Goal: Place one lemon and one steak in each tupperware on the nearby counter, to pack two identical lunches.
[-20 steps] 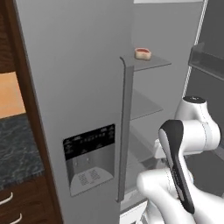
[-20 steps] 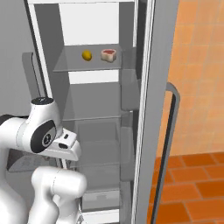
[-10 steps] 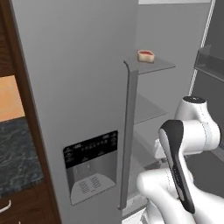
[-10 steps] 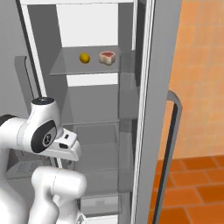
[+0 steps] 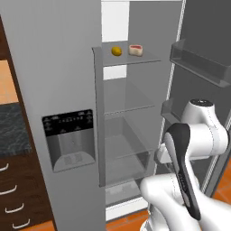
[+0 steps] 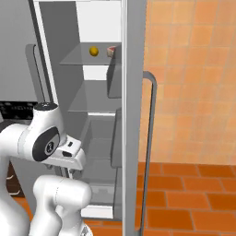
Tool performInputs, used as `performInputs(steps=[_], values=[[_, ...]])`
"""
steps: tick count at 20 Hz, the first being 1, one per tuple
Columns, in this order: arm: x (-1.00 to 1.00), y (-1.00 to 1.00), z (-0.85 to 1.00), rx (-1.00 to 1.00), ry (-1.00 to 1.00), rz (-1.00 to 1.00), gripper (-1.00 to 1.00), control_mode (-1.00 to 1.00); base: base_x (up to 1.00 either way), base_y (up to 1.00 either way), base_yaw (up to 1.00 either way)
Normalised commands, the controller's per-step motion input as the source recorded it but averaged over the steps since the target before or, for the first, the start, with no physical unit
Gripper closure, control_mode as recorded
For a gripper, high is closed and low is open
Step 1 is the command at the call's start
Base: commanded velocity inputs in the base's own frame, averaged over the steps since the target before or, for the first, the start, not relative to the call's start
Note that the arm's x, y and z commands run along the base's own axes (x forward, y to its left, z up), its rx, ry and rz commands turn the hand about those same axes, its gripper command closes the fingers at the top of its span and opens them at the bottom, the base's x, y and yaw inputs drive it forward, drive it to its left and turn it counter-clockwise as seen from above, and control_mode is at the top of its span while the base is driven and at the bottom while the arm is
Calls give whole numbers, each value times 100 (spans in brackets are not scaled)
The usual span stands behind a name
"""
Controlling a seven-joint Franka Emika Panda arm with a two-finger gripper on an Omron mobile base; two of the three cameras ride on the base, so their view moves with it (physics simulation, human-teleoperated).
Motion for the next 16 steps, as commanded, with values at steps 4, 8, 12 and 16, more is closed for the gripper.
performInputs(steps=[4,8,12,16], values=[[0,0,0,0,0,0,-100,100,17,-5,0],[0,0,0,0,0,0,-100,100,4,0,0],[0,0,0,0,0,0,-100,100,0,0,0],[0,0,0,0,0,0,-100,100,67,16,0]])
